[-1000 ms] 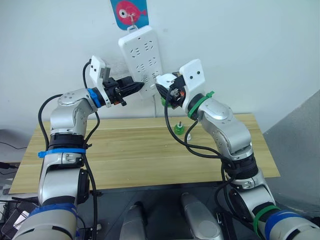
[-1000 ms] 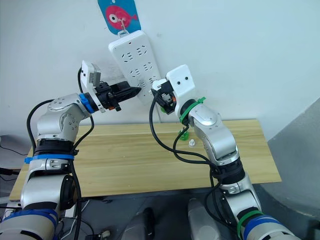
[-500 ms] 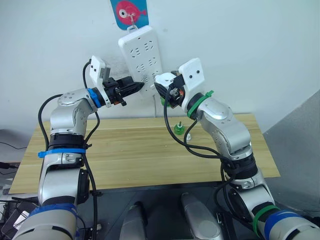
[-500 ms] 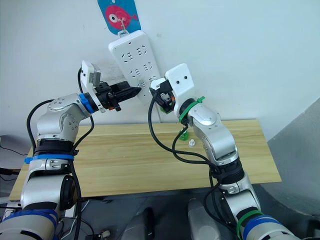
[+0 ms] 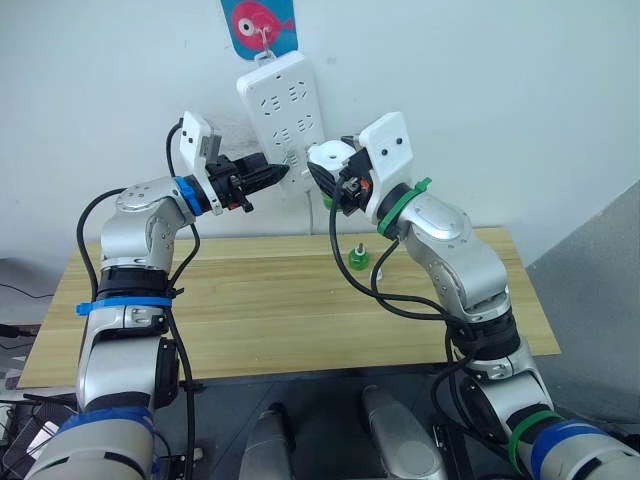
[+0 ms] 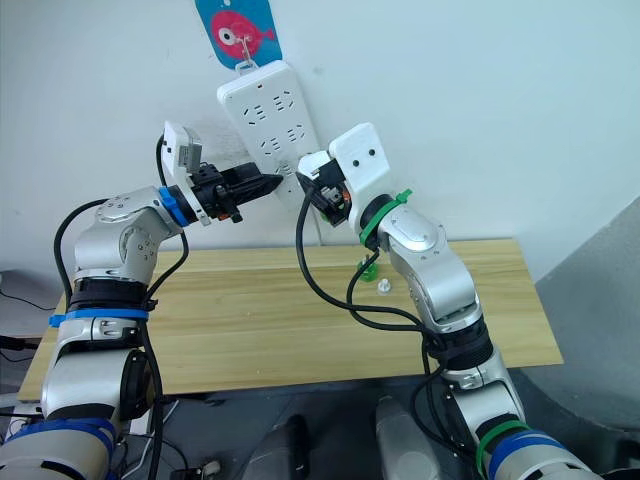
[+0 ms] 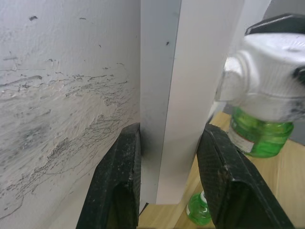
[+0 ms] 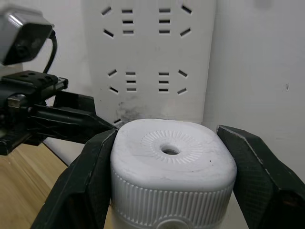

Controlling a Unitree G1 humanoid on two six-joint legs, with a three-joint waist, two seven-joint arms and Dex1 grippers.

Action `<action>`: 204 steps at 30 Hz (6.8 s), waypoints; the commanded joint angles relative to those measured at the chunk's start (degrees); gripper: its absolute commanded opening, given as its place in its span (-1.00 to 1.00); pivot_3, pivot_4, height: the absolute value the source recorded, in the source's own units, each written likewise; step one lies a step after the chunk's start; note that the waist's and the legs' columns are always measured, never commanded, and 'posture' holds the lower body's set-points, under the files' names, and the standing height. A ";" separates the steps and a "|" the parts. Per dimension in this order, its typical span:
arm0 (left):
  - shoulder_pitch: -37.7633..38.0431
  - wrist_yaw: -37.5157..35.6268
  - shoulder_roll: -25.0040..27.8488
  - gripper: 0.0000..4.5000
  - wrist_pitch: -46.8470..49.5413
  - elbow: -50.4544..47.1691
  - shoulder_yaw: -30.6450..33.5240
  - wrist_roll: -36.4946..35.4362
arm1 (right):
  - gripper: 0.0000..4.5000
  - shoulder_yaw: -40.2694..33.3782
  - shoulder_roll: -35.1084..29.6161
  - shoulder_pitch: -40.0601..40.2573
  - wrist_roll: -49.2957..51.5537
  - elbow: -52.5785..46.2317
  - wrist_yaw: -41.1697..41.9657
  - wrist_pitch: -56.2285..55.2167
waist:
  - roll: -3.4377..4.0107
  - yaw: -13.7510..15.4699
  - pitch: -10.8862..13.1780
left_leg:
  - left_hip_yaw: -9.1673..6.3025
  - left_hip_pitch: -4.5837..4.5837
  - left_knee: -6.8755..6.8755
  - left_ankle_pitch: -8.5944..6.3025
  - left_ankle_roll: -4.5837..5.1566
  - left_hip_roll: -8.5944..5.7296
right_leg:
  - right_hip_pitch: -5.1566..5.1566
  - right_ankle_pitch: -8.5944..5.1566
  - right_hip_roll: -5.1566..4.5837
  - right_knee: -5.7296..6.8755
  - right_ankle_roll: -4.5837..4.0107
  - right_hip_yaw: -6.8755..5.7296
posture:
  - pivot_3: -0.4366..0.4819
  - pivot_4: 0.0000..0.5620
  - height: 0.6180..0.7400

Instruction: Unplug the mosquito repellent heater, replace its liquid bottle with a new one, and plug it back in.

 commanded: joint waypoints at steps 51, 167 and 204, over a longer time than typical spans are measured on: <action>-1.05 -0.66 1.57 -0.41 2.60 -0.30 1.29 -1.15 | 0.34 0.27 0.63 -0.50 -2.50 2.60 0.28 -7.21 | 0.00 0.03 0.00 | 0.01 0.00 0.00 0.00 0.00 0.00 | 0.00 0.00 0.00 -0.02 0.00 0.00 | -0.53 -0.20 0.93; 40.76 14.16 7.93 0.92 10.64 -50.65 17.67 -9.40 | 0.45 1.38 -8.23 10.39 12.16 -15.94 11.56 5.75 | -0.06 2.85 -0.01 | 0.13 -0.02 -0.72 0.07 0.03 -0.01 | -0.12 0.04 -0.33 -0.48 -0.15 -0.05 | -0.24 -0.17 0.93; 51.36 27.35 -1.54 0.92 8.01 -69.56 5.51 -7.78 | -0.99 0.42 -2.36 5.41 1.46 0.68 1.17 -1.40 | -0.16 6.48 -0.08 | 0.32 0.00 -0.23 0.10 0.05 0.05 | 0.06 -0.13 -0.20 -0.53 -0.24 -0.05 | -0.22 -0.22 0.93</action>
